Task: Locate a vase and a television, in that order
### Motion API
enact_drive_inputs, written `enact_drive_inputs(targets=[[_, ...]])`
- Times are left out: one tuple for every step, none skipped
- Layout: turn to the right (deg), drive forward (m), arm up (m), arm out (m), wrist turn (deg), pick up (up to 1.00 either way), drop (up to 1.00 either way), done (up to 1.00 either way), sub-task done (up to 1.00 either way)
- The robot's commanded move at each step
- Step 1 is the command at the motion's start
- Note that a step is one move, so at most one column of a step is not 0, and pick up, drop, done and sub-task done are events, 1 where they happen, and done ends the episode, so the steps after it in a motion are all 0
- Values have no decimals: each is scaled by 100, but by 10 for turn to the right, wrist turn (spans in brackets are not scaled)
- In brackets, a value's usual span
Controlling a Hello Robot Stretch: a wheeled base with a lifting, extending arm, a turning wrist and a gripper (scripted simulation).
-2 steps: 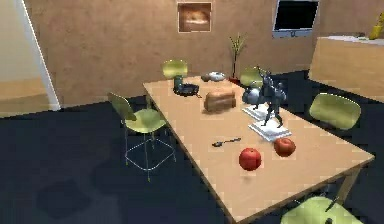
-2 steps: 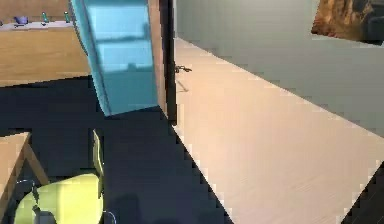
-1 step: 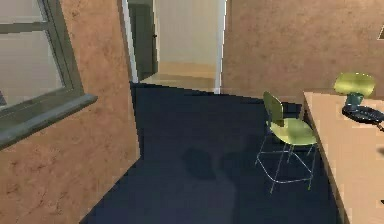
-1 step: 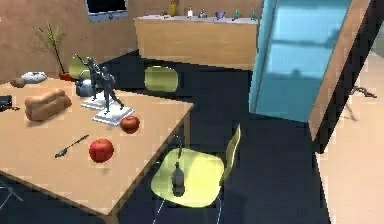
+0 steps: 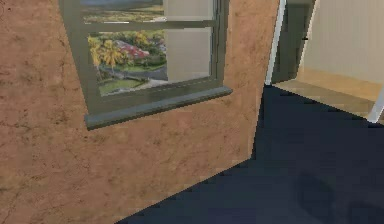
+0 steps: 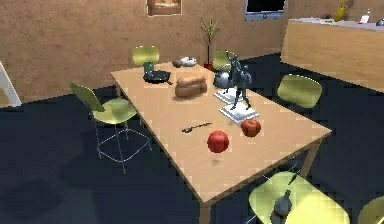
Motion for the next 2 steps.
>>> enact_drive_inputs(targets=[[-30,0,0,0,0,0,0,0,0],[0,30,0,0,0,0,0,0,0]])
